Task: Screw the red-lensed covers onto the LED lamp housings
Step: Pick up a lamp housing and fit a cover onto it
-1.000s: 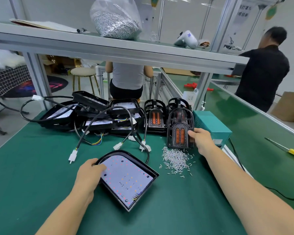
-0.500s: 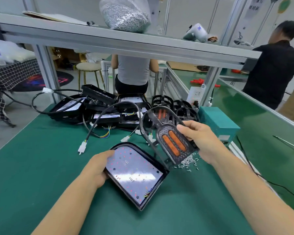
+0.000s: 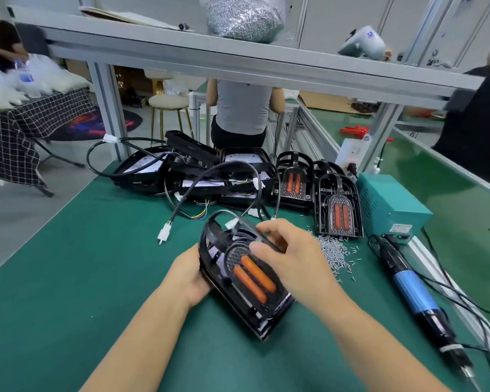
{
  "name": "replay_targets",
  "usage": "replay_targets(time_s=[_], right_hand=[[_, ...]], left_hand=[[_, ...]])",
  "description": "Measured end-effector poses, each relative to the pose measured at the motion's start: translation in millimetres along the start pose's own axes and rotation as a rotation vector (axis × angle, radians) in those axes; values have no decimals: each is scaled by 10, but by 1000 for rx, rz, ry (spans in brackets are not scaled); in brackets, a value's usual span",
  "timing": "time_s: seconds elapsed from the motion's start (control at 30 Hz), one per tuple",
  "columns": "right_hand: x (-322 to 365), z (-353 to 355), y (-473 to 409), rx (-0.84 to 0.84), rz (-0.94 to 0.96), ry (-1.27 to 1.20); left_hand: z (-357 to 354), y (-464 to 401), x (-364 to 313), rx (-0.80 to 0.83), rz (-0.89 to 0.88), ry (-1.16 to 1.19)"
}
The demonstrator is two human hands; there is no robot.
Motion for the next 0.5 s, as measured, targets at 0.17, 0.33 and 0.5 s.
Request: replay_targets(time_s=[0.17, 0.33, 0.5], right_hand=[[-323, 40, -287, 82, -227, 151], [-394, -21, -270, -137, -94, 451], [-405, -64, -239, -198, -13, 332]], left_hand=[[36, 27, 10, -27, 41, 47], [31, 39, 5, -51, 38, 31], [55, 30, 35, -45, 31, 44]])
Point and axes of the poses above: each hand's wrist, its own y-axis away from the middle knuckle, its own z-axis out of the back of the hand, x = y × z, the point moved 5 cm from there along -y, towards the middle knuckle, and after that the axes turned 15 degrees about -z, right-handed, at the moved point
